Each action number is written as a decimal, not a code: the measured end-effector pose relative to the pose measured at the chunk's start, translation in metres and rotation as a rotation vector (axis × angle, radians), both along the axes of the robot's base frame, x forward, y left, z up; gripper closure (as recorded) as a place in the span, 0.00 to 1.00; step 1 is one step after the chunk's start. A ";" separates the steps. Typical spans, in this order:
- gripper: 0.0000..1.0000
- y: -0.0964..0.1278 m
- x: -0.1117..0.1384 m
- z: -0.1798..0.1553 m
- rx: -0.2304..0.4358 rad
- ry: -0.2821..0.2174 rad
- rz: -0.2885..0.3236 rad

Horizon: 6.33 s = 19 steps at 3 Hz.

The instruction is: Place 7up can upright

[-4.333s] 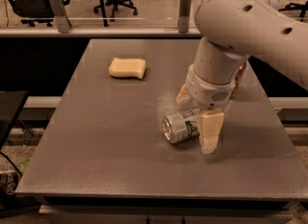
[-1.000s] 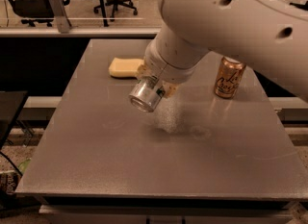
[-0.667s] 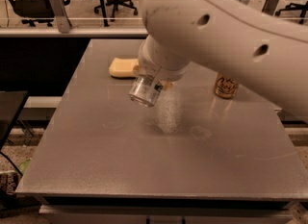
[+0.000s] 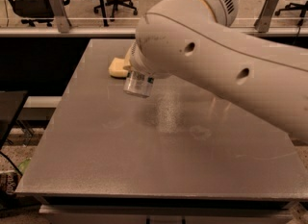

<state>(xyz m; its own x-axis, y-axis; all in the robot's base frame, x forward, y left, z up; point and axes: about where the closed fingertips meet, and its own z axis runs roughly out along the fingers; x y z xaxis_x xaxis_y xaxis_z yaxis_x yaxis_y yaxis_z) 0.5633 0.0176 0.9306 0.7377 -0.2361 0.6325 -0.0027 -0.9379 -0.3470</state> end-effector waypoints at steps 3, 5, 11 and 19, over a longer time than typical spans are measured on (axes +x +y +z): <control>1.00 0.041 0.000 0.016 0.148 -0.141 0.303; 1.00 0.052 -0.010 0.018 0.022 -0.252 0.467; 1.00 0.078 -0.071 -0.014 0.146 -0.449 0.938; 0.00 0.096 -0.101 -0.042 0.131 -0.705 0.990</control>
Offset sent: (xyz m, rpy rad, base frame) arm -0.0014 0.0428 0.0149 -0.0334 -0.2867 0.5843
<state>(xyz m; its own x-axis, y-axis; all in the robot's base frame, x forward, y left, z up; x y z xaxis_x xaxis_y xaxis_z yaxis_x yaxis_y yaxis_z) 0.4621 0.1133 0.8886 0.1402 0.1408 0.9801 0.9195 -0.3858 -0.0761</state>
